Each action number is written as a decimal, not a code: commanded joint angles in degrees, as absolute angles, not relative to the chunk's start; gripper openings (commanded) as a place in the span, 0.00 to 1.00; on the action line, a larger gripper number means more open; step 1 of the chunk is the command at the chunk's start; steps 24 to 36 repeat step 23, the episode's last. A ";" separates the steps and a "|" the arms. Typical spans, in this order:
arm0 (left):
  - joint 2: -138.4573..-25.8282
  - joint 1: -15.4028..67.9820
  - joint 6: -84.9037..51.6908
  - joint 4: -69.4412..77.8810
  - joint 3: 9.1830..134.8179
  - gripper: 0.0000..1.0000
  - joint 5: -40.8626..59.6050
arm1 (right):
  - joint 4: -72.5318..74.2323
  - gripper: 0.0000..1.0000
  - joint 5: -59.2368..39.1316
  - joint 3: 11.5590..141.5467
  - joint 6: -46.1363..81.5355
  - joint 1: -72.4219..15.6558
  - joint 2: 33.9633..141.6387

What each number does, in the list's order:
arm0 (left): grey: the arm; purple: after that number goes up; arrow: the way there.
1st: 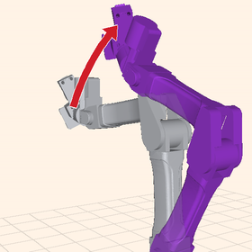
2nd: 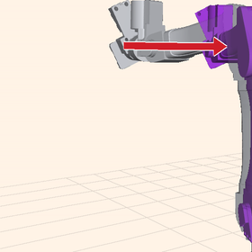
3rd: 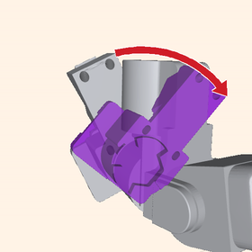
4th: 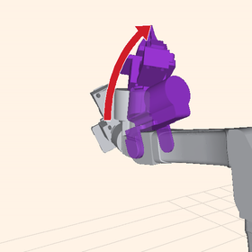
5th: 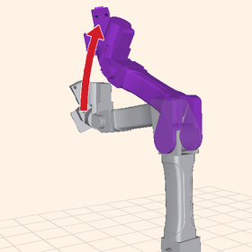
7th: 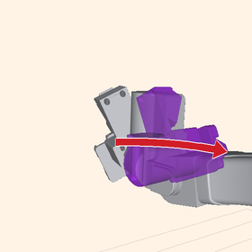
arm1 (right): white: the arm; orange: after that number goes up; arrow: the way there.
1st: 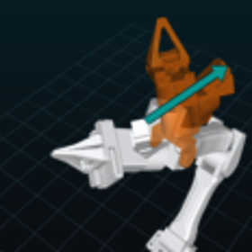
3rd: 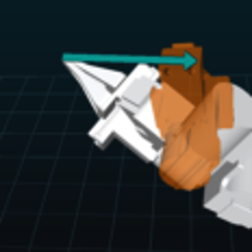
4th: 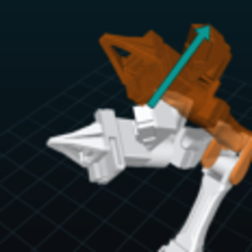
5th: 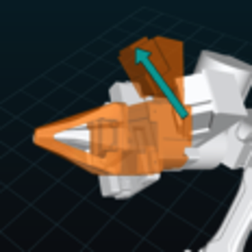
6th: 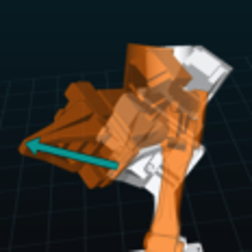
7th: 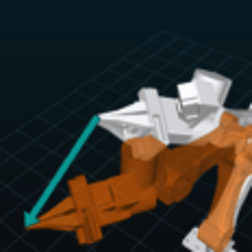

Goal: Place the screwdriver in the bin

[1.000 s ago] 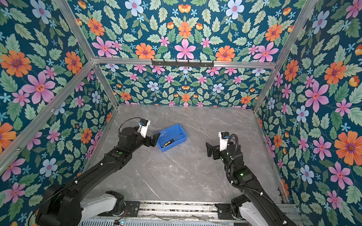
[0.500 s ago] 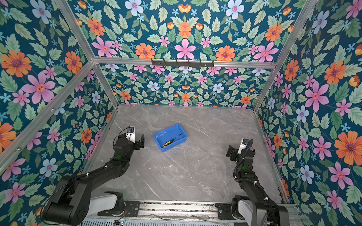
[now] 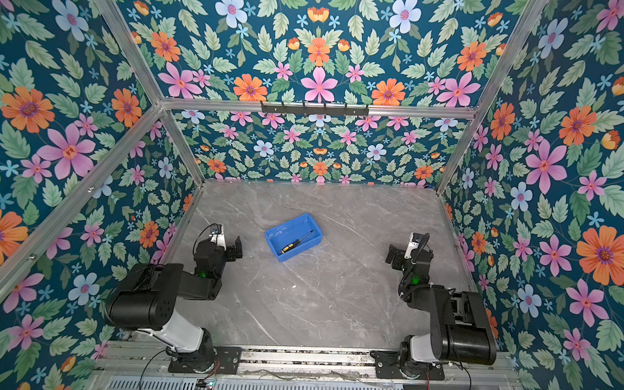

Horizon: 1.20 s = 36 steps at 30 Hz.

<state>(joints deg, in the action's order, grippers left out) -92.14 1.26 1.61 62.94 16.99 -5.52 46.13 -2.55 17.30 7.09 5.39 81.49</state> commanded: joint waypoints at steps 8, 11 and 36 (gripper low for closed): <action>-92.75 1.05 -0.22 72.32 16.26 1.00 -6.11 | 49.66 0.99 -3.34 17.58 6.07 5.23 81.61; -92.72 1.09 -0.17 72.20 16.26 1.00 -6.15 | 49.68 0.99 -3.34 17.50 6.01 5.20 81.57; -92.65 1.10 -0.12 72.01 16.31 1.00 -6.06 | 49.13 0.99 -2.37 18.02 4.99 4.13 81.87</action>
